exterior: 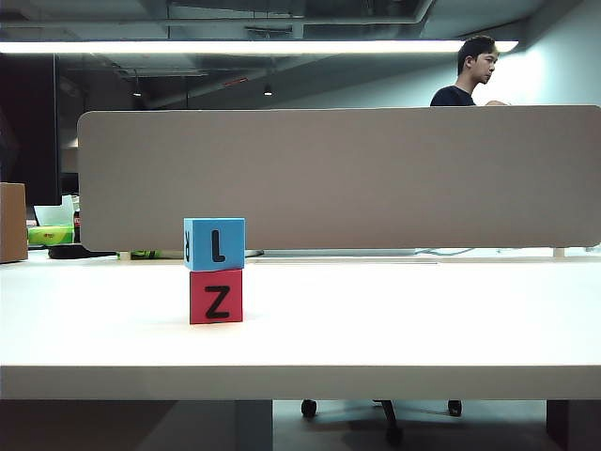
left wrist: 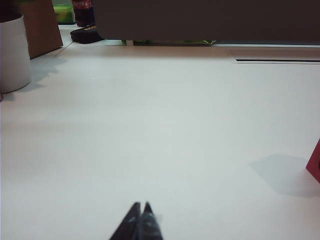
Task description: Stack the letter block on the right onto the letter block on the left.
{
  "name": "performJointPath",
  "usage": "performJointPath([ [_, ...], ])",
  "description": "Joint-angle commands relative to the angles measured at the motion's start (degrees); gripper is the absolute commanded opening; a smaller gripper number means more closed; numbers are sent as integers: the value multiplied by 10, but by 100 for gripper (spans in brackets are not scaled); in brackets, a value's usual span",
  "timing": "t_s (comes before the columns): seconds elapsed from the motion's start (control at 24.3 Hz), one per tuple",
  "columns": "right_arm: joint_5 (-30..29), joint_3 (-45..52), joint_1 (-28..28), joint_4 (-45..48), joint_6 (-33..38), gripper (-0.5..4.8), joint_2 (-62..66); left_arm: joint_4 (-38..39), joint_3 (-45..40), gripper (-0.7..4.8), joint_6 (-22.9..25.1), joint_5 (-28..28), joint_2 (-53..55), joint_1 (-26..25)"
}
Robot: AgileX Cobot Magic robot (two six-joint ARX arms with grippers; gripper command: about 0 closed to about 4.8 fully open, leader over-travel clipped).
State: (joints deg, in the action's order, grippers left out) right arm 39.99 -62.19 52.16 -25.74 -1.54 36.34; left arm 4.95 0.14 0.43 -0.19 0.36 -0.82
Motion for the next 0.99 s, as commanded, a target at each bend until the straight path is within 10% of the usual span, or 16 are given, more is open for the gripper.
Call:
performJointPath([
  [0.04, -22, -1, 0, -58, 0, 1, -14, -4, 3, -3, 0, 2, 0, 1],
  [0.7, 41, -1, -1, -128, -19, -1, -13, -3, 3, -3, 0, 2, 0, 1],
  [0.99, -168, 47, -231, -18, -29, -1, -53, -3, 3, -3, 0, 2, 0, 1],
])
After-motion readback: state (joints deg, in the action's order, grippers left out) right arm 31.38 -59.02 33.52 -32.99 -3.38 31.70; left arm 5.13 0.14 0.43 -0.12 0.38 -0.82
